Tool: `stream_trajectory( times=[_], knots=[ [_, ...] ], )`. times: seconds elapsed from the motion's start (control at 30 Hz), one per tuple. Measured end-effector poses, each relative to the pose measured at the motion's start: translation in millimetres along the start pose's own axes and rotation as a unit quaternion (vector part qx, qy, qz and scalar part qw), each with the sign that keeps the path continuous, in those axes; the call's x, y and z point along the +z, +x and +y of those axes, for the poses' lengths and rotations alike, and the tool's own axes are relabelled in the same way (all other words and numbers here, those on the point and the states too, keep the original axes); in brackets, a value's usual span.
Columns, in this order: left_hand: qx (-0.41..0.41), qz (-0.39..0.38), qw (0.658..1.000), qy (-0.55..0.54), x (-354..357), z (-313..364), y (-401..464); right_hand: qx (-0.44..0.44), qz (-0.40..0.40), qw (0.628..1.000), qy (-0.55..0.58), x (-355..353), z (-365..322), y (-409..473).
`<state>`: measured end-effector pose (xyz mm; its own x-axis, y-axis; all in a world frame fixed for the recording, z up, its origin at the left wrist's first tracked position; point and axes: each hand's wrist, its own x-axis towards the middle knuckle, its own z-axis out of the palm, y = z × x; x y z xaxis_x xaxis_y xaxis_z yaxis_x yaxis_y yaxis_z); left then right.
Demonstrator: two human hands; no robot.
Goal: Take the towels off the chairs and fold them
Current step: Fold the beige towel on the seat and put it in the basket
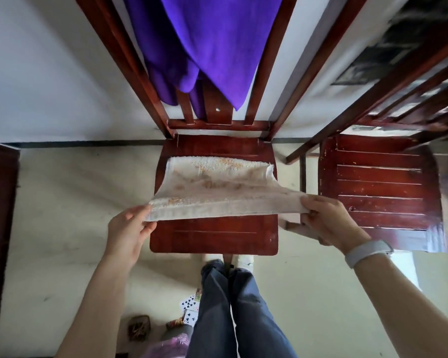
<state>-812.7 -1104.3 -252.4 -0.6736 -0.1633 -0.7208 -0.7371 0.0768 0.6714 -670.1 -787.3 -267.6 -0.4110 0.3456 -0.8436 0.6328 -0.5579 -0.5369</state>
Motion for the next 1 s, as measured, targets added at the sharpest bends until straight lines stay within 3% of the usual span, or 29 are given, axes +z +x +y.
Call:
stream_trajectory(
  times=[0.33, 0.47, 0.7, 0.87, 1.0],
  knots=[
    [0.020, -0.015, 0.999, 0.028, -36, 43, -56, 0.002, -0.015, 1.000, 0.016, 8, -22, -75],
    [0.066, -0.001, 0.997, 0.030, -42, 45, -77, -0.094, 0.005, 0.990, 0.105, 10, -22, -96],
    [0.133, -0.038, 0.990, 0.010, -33, 78, -83, -0.123, -0.001, 0.981, 0.151, 20, -53, -108],
    [0.098, -0.032, 0.990, 0.100, -31, 69, -72, -0.069, 0.049, 0.996, -0.005, 27, -47, -113],
    [0.092, -0.053, 0.993, 0.059, -40, 64, -74, -0.109, 0.043, 0.993, -0.001, 26, -40, -123]
  ],
)
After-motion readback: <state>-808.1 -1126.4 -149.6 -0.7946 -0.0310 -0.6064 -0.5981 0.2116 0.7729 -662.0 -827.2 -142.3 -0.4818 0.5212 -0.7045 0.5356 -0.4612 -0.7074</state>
